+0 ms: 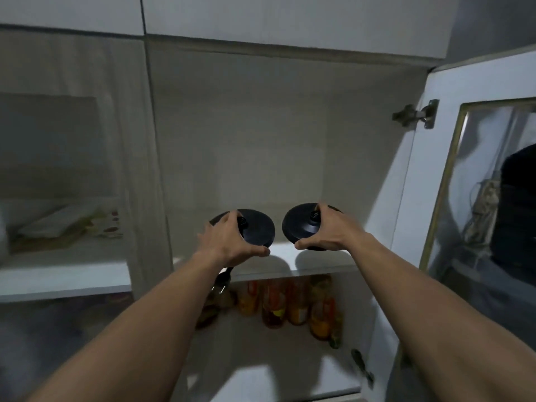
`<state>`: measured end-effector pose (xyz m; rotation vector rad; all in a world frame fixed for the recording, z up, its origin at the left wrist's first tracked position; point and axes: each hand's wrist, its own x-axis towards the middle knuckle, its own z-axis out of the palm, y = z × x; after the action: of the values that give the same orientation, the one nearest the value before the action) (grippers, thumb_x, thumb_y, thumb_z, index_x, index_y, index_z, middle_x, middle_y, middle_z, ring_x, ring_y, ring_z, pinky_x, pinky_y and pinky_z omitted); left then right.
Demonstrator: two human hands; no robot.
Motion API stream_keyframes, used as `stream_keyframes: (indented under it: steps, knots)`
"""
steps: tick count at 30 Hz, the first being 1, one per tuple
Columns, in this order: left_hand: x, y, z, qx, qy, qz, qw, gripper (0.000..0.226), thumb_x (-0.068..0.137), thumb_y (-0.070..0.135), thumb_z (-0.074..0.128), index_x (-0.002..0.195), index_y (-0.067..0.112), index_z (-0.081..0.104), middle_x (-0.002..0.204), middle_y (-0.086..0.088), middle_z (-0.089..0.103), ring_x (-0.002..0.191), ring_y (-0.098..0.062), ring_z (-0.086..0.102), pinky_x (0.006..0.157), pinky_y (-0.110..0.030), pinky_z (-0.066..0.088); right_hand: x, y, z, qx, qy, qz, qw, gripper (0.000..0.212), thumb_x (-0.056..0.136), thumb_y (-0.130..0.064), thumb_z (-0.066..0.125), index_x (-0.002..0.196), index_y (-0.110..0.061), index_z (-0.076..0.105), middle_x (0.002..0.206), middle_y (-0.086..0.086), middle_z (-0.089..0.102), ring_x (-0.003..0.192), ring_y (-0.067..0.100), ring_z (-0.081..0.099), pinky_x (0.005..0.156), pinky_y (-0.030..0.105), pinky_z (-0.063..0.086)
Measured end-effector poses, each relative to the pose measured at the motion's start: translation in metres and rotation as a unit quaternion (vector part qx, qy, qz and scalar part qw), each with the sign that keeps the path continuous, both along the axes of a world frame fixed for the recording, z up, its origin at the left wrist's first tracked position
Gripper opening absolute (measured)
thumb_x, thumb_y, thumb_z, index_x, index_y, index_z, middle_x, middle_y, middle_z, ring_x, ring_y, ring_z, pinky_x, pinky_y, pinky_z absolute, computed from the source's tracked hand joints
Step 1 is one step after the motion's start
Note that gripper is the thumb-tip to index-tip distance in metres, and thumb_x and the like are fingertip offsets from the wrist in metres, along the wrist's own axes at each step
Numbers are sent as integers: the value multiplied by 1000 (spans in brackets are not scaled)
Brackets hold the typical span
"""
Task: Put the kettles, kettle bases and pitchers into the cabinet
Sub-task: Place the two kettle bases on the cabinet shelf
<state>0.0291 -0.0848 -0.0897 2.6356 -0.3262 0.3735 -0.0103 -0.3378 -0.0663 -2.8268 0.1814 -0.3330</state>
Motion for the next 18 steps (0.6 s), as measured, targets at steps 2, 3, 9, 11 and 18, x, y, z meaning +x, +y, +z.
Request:
stream_keyframes:
  steps: [2, 3, 9, 11, 18]
  knots:
    - [24, -19, -2, 0, 2, 4, 1000, 111, 33, 91, 62, 125, 34, 42, 127, 5, 60, 114, -32, 55, 94, -49, 47, 26, -15, -3, -7, 7, 2, 1000, 123, 43, -84, 69, 142, -23, 30, 144, 3, 51, 127, 37, 50, 102, 53, 47]
    - [42, -30, -5, 2, 5, 8, 1000, 112, 33, 91, 61, 126, 33, 41, 129, 4, 60, 115, -32, 55, 95, -48, 47, 45, -26, -6, -5, 14, 1, 1000, 123, 42, -85, 69, 142, -24, 29, 144, 2, 51, 129, 38, 48, 101, 54, 47]
    - [133, -73, -23, 5, 26, 43, 999, 116, 29, 95, 57, 124, 30, 40, 125, 1, 61, 115, -33, 52, 96, -49, 43, 135, -68, -23, -11, 36, -1, 999, 123, 41, -84, 69, 141, -24, 29, 144, 2, 51, 130, 42, 44, 100, 55, 46]
    - [153, -83, -26, 16, 37, 55, 998, 114, 32, 93, 60, 125, 30, 40, 126, 0, 60, 118, -34, 50, 95, -48, 44, 161, -78, -29, -11, 40, -5, 999, 121, 38, -82, 70, 137, -25, 31, 139, 3, 53, 127, 41, 45, 97, 53, 47]
    - [234, -120, -46, 0, 127, 91, 988, 108, 40, 77, 73, 132, 33, 37, 137, -1, 52, 130, -36, 38, 94, -45, 40, 254, -113, -53, 32, 110, -5, 993, 135, 41, -79, 77, 151, -30, 17, 155, 1, 37, 145, 43, 24, 106, 51, 41]
